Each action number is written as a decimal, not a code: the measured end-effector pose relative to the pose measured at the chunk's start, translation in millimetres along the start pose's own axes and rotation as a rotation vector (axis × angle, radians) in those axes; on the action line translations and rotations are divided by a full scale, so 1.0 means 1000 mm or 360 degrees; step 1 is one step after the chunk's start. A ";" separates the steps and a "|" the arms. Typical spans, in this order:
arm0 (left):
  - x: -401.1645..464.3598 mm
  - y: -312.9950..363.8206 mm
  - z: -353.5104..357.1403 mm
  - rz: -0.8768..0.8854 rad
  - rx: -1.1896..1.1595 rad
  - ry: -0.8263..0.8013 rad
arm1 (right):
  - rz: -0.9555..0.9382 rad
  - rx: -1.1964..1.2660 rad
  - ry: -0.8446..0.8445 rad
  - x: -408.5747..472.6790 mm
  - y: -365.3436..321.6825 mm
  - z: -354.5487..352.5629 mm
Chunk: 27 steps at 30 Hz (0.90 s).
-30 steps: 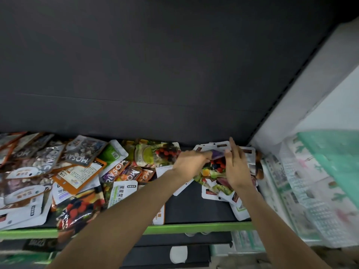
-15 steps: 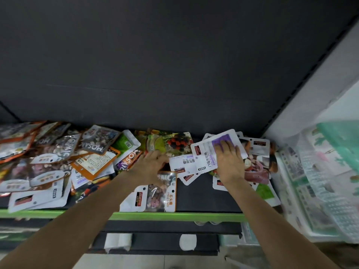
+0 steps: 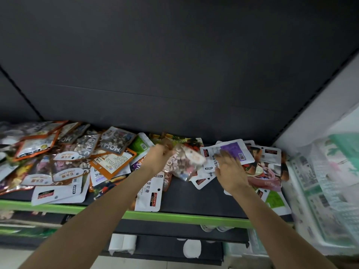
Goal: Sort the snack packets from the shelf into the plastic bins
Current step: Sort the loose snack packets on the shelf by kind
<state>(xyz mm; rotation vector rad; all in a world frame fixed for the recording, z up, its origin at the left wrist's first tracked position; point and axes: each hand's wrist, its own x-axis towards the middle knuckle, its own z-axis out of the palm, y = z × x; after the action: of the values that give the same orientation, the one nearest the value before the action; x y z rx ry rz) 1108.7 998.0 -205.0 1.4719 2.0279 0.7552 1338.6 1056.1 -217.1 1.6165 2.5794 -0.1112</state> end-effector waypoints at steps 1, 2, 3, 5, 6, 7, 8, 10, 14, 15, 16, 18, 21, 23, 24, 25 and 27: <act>0.000 -0.001 -0.004 -0.0007 -0.0083 0.0111 | -0.0056 0.0038 0.0003 0.001 -0.006 0.000; -0.002 -0.001 -0.010 -0.0023 -0.0161 0.0221 | -0.0097 0.0069 0.0001 0.003 -0.013 0.001; -0.005 -0.002 -0.017 -0.0062 -0.0216 0.0319 | -0.0120 0.0097 0.0000 0.005 -0.019 0.002; -0.010 -0.007 -0.032 -0.0216 -0.0323 0.0501 | -0.0137 0.0117 -0.0020 0.010 -0.032 0.004; -0.012 -0.010 -0.041 -0.0320 -0.0399 0.0599 | -0.0137 0.0117 -0.0043 0.013 -0.038 0.004; -0.013 -0.016 -0.050 -0.0412 -0.0459 0.0714 | -0.0136 0.0126 -0.0071 0.016 -0.043 0.005; -0.013 -0.022 -0.059 -0.0481 -0.0471 0.0832 | -0.0134 0.0159 -0.0101 0.018 -0.048 0.006; -0.012 -0.041 -0.071 -0.0557 -0.0414 0.0981 | -0.0152 0.0238 -0.0150 0.023 -0.059 0.007; -0.009 -0.066 -0.073 -0.0687 -0.0111 0.0855 | -0.0216 0.0248 -0.0149 0.032 -0.076 0.012; -0.010 -0.067 -0.070 -0.0640 0.0179 0.0781 | -0.0203 0.0234 -0.0176 0.035 -0.078 0.014; -0.011 -0.065 -0.064 -0.0524 0.0475 0.0684 | -0.0197 0.0194 -0.0211 0.038 -0.080 0.016; -0.008 -0.057 -0.051 -0.0189 0.0730 0.0357 | -0.0187 0.0023 -0.0288 0.042 -0.081 0.019; -0.003 -0.053 -0.032 0.0008 0.0945 -0.0118 | -0.0068 -0.0284 -0.0334 0.042 -0.070 0.018; 0.002 -0.056 -0.027 0.0002 0.1095 -0.0152 | 0.0036 -0.0487 -0.0337 0.037 -0.057 0.016; 0.004 -0.055 -0.026 -0.0024 0.1110 -0.0119 | 0.0079 -0.0535 -0.0337 0.035 -0.050 0.016; 0.006 -0.051 -0.026 -0.0045 0.1089 -0.0081 | 0.0123 -0.0529 -0.0343 0.032 -0.044 0.017; 0.011 -0.043 -0.021 -0.0037 0.0968 -0.0023 | 0.0177 -0.0452 -0.0389 0.025 -0.036 0.020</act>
<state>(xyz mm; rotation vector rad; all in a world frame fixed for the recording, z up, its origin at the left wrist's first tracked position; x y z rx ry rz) 1061.7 995.1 -221.0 1.7489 2.3793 0.1042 1296.3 1060.2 -239.2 1.5314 2.2047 0.0602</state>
